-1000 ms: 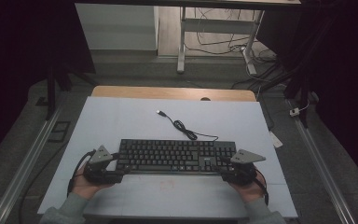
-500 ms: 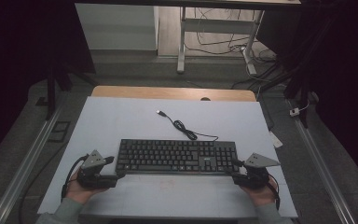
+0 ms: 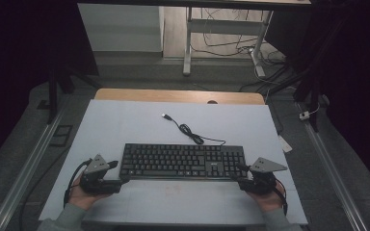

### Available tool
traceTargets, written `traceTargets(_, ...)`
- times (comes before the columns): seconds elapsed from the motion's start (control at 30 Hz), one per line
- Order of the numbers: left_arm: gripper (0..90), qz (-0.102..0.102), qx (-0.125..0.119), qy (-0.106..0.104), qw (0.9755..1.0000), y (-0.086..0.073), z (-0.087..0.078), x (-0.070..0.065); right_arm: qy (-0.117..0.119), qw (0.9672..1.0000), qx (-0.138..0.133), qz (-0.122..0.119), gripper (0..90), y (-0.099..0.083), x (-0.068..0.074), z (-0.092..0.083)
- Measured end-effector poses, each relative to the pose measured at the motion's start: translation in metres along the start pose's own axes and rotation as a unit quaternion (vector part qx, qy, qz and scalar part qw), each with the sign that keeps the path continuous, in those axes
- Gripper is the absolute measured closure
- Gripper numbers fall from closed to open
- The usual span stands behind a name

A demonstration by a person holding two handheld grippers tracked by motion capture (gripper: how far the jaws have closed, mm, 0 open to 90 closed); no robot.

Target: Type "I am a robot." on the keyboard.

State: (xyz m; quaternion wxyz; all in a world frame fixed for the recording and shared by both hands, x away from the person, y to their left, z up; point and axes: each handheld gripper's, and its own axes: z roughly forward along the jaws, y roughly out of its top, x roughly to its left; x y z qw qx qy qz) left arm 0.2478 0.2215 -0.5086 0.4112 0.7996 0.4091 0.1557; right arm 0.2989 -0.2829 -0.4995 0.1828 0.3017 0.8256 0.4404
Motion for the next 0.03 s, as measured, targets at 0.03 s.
traceTargets(0.03,25.7,0.000,0.000,0.000,1.0000,0.0002,0.0000,0.0001,0.000,1.0000,0.000,0.000,49.9,0.0000,0.0000,0.0000)
